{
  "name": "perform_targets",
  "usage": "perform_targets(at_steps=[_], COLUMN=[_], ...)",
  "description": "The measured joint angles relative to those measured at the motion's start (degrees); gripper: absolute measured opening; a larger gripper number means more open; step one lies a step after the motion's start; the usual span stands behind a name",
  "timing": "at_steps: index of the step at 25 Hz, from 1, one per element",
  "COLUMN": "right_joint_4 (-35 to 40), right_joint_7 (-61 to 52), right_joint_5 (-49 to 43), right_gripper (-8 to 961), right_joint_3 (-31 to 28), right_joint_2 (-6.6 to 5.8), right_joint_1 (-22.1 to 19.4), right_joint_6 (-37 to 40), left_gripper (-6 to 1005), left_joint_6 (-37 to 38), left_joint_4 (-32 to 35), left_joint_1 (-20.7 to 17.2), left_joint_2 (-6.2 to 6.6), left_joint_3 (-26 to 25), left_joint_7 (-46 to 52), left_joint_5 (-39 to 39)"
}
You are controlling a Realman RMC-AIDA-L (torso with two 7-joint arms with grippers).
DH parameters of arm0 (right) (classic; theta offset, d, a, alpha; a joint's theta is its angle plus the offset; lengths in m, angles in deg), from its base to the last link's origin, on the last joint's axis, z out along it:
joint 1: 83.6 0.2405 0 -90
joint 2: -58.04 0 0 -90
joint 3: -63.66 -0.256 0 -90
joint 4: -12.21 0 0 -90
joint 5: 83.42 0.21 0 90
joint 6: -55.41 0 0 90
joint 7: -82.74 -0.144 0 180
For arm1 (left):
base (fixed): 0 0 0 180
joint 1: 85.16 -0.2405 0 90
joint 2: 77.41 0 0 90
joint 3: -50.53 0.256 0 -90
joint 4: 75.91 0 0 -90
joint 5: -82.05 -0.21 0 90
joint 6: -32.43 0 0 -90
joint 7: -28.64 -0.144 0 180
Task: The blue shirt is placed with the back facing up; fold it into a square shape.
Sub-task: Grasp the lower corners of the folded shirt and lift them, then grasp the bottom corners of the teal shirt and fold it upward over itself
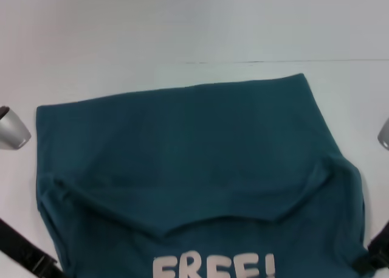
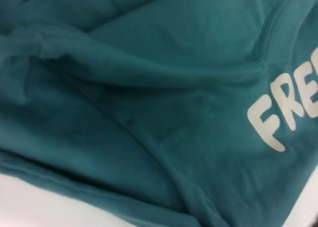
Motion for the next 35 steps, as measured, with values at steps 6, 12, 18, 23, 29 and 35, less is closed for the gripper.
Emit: perform_targets(at_steps=[6, 12, 18, 23, 29, 35], right_joint_4=[-0.8, -2.6, -1.8, 1.5, 1.7, -1.0], right_joint_7=[0.2, 0.8, 4.6, 5.7, 6.1, 5.8], right_joint_5=[0.5, 2.9, 7.6, 8.3, 12.4, 12.9], right_gripper=[99, 99, 98, 98, 97, 97], right_joint_3=[3.4, 5.5, 2.4, -3.4, -11.6, -19.7], right_joint_2=[0.16, 0.22, -0.37, -1.42, -3.83, -4.79], right_joint_1=[-2.0, -2.8, -3.0, -2.7, -1.3, 2.1], right_joint_6=[1.2, 0.2, 2.4, 4.1, 3.8, 0.2], left_gripper=[126, 133, 139, 144, 151, 157], left_joint_6=[4.6, 6.9, 8.5, 9.1, 8.9, 6.3], left_joint_4=[0.0, 0.4, 2.2, 4.4, 9.7, 13.1], left_joint_1=[-1.0, -1.5, -1.6, -1.5, -0.7, 0.2], left_joint_2=[-0.71, -1.92, -1.98, -0.05, 1.26, 1.72], left_joint_3=[-0.1, 0.1, -3.2, -5.4, -12.2, -15.3], left_joint_7=[-1.4, -2.7, -4.7, -4.4, -3.1, -1.6], left_joint_5=[0.3, 0.1, 3.8, 9.0, 10.8, 10.9])
